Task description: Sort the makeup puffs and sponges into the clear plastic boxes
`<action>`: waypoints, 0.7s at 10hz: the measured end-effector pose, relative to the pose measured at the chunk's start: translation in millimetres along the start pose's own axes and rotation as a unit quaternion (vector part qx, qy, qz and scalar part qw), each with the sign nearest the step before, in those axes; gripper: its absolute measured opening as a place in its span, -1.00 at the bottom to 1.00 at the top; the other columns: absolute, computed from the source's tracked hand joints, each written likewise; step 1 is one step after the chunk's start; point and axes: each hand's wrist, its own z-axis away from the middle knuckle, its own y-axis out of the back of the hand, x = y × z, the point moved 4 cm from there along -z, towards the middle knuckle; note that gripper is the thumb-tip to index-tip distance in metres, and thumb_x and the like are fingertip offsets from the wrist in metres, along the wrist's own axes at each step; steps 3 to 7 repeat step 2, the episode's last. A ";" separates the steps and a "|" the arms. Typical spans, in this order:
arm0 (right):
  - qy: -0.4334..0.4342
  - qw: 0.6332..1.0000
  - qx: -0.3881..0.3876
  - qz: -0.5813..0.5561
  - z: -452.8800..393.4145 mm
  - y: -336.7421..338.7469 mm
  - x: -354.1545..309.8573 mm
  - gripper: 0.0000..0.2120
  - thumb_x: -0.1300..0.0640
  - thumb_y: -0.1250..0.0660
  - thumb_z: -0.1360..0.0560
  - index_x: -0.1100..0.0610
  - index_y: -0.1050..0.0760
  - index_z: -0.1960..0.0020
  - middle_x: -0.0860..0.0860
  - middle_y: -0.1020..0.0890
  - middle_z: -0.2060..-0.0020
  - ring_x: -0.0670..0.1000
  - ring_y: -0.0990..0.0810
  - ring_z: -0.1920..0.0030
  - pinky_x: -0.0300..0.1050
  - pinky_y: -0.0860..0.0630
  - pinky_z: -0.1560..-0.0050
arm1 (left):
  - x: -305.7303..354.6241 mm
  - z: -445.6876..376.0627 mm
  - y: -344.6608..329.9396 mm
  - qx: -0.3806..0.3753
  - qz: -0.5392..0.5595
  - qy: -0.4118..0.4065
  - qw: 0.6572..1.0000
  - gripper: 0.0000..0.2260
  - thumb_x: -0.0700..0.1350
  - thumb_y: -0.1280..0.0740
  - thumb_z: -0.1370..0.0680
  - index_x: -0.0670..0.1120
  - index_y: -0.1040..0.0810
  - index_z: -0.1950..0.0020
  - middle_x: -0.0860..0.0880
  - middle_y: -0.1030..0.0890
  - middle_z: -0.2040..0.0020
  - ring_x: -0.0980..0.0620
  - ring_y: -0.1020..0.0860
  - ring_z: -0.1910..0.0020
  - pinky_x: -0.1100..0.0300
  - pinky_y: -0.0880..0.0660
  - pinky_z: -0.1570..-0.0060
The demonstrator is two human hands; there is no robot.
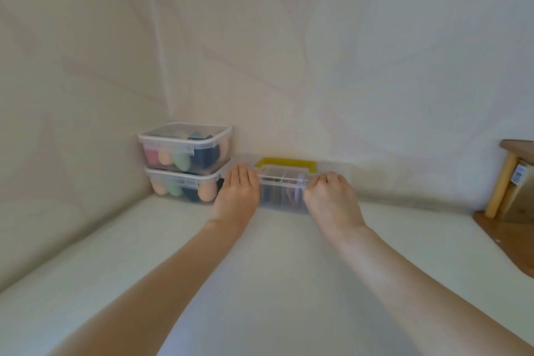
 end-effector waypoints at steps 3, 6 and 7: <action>0.019 0.993 -0.104 -0.060 1.4 40.0 19.1 -0.73 0.26 -0.25 -0.49 0.26 -0.51 -0.17 0.21 -0.58 -0.10 0.19 -0.53 -0.17 -0.06 -0.46 -0.13 | -6.2 10.0 10.1 -0.094 0.069 -0.010 0.993 -0.52 -0.33 0.00 -0.59 -0.38 0.06 -0.48 -0.32 -0.02 -0.51 -0.19 -0.09 -0.52 0.05 -0.12 -0.49; 0.019 0.993 -0.104 -0.060 1.4 40.0 19.1 -0.73 0.26 -0.25 -0.49 0.26 -0.51 -0.17 0.21 -0.58 -0.10 0.19 -0.53 -0.17 -0.06 -0.46 -0.13 | -6.2 10.0 10.1 -0.094 0.069 -0.010 0.993 -0.52 -0.33 0.00 -0.59 -0.38 0.06 -0.48 -0.32 -0.02 -0.51 -0.19 -0.09 -0.52 0.05 -0.12 -0.49; 0.019 0.993 -0.104 -0.060 1.4 40.0 19.1 -0.73 0.26 -0.25 -0.49 0.26 -0.51 -0.17 0.21 -0.58 -0.10 0.19 -0.53 -0.17 -0.06 -0.46 -0.13 | -6.2 10.0 10.1 -0.094 0.069 -0.010 0.993 -0.52 -0.33 0.00 -0.59 -0.38 0.06 -0.48 -0.32 -0.02 -0.51 -0.19 -0.09 -0.52 0.05 -0.12 -0.49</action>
